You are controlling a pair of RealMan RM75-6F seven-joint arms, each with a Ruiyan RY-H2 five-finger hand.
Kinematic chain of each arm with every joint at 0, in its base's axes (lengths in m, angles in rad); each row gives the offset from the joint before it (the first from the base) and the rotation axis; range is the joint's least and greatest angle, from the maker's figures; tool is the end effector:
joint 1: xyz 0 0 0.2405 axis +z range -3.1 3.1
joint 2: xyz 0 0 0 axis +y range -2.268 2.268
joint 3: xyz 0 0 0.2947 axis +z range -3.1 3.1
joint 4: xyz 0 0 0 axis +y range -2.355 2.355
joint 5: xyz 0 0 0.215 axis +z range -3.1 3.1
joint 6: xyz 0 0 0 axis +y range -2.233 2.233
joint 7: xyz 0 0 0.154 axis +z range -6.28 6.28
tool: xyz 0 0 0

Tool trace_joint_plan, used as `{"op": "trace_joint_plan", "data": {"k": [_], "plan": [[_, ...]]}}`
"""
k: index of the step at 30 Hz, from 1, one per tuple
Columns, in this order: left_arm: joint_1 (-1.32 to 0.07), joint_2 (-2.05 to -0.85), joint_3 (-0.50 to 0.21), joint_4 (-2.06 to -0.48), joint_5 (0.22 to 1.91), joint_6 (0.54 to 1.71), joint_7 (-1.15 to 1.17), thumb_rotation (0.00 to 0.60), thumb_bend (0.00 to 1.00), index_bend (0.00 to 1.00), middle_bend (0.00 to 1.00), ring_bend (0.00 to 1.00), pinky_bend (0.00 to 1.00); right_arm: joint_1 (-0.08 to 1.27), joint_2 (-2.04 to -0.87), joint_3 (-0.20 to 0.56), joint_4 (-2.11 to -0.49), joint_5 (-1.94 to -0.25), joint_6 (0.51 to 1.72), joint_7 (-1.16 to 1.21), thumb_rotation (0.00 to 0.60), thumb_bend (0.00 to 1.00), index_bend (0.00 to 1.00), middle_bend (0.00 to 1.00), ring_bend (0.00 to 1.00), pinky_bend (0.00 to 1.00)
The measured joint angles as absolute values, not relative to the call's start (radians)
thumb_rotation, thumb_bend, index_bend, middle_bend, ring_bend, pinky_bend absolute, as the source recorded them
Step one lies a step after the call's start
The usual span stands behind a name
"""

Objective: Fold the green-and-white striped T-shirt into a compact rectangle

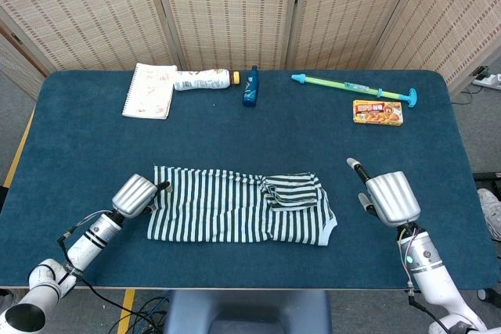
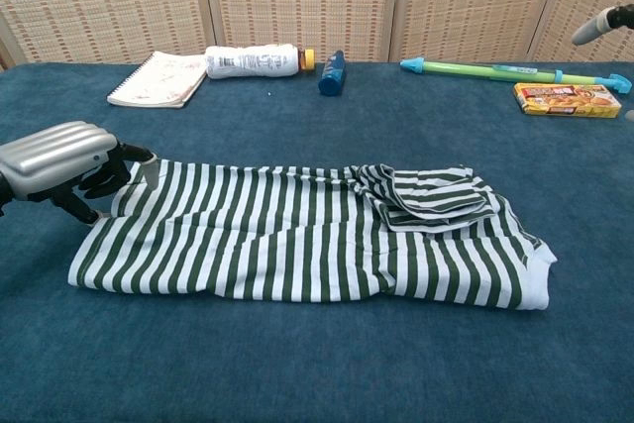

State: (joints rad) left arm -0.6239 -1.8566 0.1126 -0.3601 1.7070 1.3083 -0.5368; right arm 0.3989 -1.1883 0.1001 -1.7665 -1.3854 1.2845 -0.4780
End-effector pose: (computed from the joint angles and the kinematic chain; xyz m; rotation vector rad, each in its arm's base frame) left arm -0.3028 0.3833 -0.0274 -2.0063 -0.6375 -1.0582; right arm -0.2492 -0.2899 0.1162 1.6852 -0.6331 0.8228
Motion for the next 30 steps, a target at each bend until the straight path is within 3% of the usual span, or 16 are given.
{"op": "trace_joint_plan", "data": {"k": [8,21,30], "plan": [[-0.626,-1.863,0.109,-0.358,1.700,1.315,-0.554,0.600,0.40,0.53,0.91,0.84,0.99,0.400,-1.190,0.104,-1.763,-1.385,1.279,-0.473,0.600,0.34,0.16,0.98,1.00,1.00],[-0.626,-1.869,0.104,-0.380,1.693,1.332,-0.566,0.600,0.44,0.61,0.92,0.85,1.00,0.399,-1.190,0.107,-1.760,-1.394,1.278,-0.454,0.600,0.34,0.16,0.98,1.00,1.00],[-0.621,-1.868,0.107,-0.390,1.694,1.340,-0.564,0.600,0.53,0.64,0.93,0.86,1.00,0.396,-1.189,0.107,-1.758,-1.400,1.277,-0.445,0.600,0.34,0.16,0.98,1.00,1.00]]}}
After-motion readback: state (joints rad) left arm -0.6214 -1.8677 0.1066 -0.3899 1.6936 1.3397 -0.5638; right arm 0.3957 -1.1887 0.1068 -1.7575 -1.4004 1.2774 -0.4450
